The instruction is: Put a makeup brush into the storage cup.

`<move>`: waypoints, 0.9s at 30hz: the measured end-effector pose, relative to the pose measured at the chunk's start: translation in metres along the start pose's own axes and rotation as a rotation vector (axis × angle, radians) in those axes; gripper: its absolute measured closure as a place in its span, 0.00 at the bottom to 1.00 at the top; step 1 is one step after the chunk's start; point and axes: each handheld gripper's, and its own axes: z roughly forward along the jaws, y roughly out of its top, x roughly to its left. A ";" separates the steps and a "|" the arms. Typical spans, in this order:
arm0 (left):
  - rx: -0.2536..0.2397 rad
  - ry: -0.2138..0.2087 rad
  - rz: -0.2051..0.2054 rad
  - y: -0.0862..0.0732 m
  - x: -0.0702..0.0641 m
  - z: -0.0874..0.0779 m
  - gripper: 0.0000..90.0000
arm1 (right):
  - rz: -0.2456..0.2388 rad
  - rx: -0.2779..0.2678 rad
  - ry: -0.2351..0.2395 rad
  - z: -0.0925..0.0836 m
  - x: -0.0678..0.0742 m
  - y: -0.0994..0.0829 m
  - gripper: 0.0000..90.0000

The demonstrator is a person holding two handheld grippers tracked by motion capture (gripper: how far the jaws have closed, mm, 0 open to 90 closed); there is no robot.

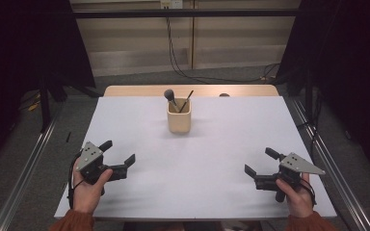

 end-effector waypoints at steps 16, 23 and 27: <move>0.011 0.026 -0.010 -0.021 -0.007 -0.032 0.04 | -0.007 0.001 0.008 0.001 0.001 0.001 0.00; 0.011 0.025 -0.004 -0.024 -0.005 -0.036 0.04 | -0.005 0.004 0.008 0.001 0.000 0.000 0.00; 0.010 0.013 -0.028 -0.026 -0.002 -0.034 0.05 | -0.005 0.006 0.013 0.002 0.001 0.000 0.00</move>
